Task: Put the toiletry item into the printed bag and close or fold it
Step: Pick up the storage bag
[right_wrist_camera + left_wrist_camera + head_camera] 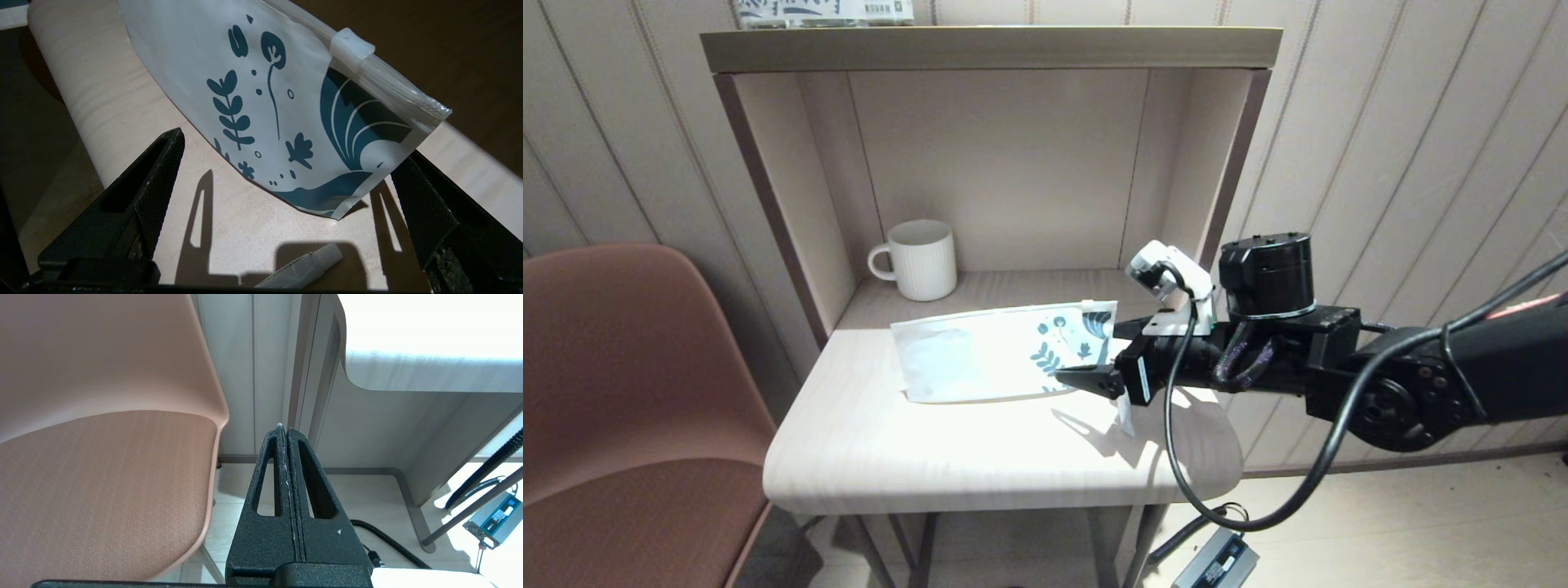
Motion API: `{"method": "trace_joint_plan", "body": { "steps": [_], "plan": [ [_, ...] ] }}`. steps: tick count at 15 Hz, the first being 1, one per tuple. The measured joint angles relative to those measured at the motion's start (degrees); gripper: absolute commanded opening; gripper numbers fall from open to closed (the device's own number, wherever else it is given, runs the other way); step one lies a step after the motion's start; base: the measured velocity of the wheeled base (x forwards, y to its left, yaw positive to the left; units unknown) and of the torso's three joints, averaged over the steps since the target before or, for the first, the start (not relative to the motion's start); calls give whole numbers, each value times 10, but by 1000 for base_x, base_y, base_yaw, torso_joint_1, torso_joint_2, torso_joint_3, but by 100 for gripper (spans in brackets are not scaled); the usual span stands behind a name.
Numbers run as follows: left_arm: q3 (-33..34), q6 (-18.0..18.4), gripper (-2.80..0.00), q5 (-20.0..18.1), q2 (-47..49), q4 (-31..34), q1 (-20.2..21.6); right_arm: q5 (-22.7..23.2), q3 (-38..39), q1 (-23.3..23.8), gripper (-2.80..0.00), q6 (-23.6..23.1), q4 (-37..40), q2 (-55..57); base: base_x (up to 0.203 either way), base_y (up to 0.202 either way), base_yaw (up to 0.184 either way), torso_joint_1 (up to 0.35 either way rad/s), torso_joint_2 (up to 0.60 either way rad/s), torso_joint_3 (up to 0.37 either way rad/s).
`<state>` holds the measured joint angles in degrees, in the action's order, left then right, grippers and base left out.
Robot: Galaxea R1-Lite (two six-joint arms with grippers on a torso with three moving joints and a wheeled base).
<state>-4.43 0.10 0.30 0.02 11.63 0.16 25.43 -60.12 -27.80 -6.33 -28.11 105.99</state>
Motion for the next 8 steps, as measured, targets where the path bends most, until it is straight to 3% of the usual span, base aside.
{"method": "trace_joint_plan", "body": {
  "steps": [8],
  "plan": [
    [0,0,-280,0,0,0,0,30,-20,6,0,-23,37,13,0,0,0,0,0,0]
  ]
}}
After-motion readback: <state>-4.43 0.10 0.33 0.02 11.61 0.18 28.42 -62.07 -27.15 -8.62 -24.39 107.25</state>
